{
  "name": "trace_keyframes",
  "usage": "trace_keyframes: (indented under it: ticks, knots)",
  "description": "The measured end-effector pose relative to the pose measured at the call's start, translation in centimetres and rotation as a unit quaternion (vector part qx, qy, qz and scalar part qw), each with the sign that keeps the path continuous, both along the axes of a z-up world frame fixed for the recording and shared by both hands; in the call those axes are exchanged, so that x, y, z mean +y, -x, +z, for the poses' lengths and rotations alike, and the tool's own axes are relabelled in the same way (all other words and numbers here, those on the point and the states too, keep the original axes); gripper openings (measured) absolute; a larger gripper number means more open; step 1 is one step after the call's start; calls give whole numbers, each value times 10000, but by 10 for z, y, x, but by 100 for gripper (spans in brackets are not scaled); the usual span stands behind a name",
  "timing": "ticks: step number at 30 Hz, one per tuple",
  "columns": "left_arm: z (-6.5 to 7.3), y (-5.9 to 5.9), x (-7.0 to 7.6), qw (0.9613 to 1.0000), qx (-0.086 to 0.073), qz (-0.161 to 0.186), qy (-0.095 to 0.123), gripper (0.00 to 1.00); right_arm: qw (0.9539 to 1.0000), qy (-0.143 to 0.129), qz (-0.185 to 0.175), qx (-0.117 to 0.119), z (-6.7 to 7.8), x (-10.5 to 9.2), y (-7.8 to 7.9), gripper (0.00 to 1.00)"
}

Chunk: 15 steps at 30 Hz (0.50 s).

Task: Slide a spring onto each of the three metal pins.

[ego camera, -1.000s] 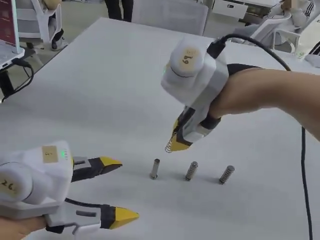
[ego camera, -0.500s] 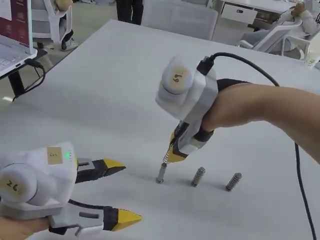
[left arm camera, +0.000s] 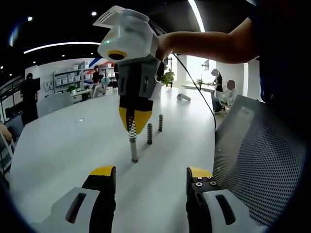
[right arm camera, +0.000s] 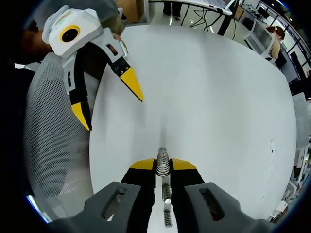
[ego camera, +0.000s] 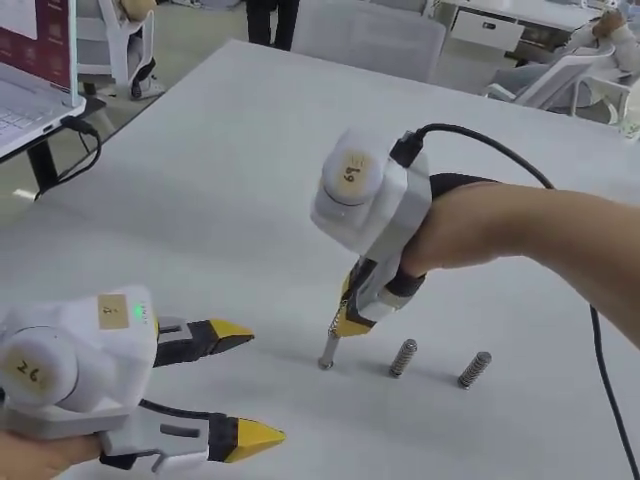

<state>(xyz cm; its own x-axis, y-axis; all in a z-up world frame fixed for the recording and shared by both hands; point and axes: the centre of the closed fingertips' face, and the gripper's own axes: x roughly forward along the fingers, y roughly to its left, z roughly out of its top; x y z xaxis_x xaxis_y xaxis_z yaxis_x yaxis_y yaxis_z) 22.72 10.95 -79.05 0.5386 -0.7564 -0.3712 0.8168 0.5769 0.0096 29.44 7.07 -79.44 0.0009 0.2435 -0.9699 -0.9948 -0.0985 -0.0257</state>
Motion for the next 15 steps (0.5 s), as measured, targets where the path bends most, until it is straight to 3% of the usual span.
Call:
trace_keyframes:
  ticks: [15]
  knots:
    - [-2,-1,1,10000,15,27,-4,53,9999,99,-25,-20,-17,-2,-2,9]
